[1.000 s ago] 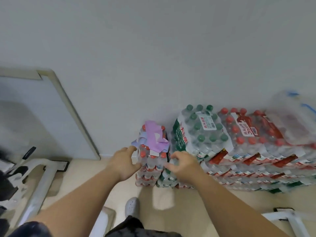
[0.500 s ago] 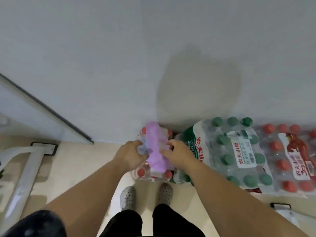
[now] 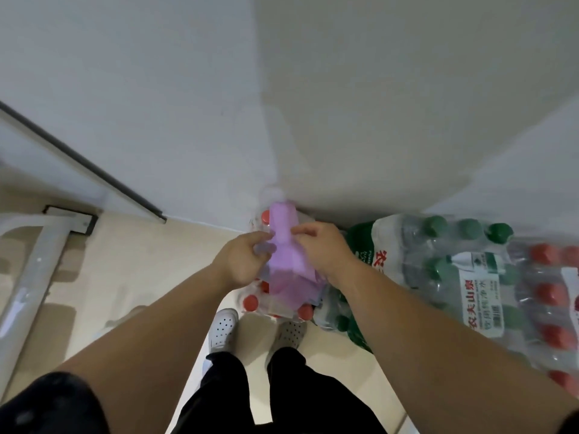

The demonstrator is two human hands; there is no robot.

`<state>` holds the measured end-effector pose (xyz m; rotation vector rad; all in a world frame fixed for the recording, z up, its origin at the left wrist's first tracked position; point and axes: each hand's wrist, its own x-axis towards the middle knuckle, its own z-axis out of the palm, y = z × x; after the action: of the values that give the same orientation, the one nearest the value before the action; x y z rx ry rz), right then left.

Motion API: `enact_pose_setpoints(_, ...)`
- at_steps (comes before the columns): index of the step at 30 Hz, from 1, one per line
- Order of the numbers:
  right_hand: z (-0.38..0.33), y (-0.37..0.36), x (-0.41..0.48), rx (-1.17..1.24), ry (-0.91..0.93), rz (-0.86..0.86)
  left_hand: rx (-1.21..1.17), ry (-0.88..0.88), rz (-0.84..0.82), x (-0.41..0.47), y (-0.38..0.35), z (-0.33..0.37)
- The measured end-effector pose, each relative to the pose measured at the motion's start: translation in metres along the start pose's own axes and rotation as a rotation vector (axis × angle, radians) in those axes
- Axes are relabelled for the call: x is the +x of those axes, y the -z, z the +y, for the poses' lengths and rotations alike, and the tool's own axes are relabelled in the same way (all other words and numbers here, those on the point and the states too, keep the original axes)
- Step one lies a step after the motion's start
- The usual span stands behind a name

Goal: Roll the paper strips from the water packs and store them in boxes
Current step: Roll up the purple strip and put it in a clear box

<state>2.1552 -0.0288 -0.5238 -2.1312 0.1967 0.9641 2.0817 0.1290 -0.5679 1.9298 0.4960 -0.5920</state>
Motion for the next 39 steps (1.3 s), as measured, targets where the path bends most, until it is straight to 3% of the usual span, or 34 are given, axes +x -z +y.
enact_pose_setpoints(4, -0.018, 0.011, -0.040, 0.202, 0.046, 0.005, -0.031, -0.039, 0.115, -0.011, 0.013, 0.014)
enact_pose_setpoints(7, -0.026, 0.022, -0.078, 0.301, 0.087, 0.008, 0.056, -0.246, 0.073, -0.026, 0.023, 0.030)
enact_pose_setpoints(11, -0.027, 0.034, -0.127, 0.337, 0.153, 0.148, 0.142, -0.468, 0.016, -0.056, 0.033, 0.058)
enact_pose_setpoints(17, -0.032, 0.060, -0.204, 0.487, 0.268, 0.262, 0.078, -0.563, -0.098, -0.122, 0.043, 0.102)
enact_pose_setpoints(24, -0.024, 0.085, -0.266, 0.502, 0.401, 0.386, -0.217, -0.582, -0.344, -0.187, 0.031, 0.158)
enact_pose_setpoints(30, -0.013, 0.110, -0.291, 0.480, 0.462, 0.415, -0.141, -0.687, -0.152, -0.215, 0.001, 0.206)
enact_pose_setpoints(34, 0.012, 0.139, -0.295, 0.304, 0.547, 0.534, -0.074, -0.678, -0.058, -0.226, -0.023, 0.229)
enact_pose_setpoints(36, 0.035, 0.157, -0.294, 0.318, 0.549, 0.451, -0.071, -0.704, -0.045, -0.235, -0.043, 0.239)
enact_pose_setpoints(39, 0.076, 0.184, -0.291, 0.459, 0.568, 0.195, -0.011, -0.720, 0.044, -0.244, -0.079, 0.255)
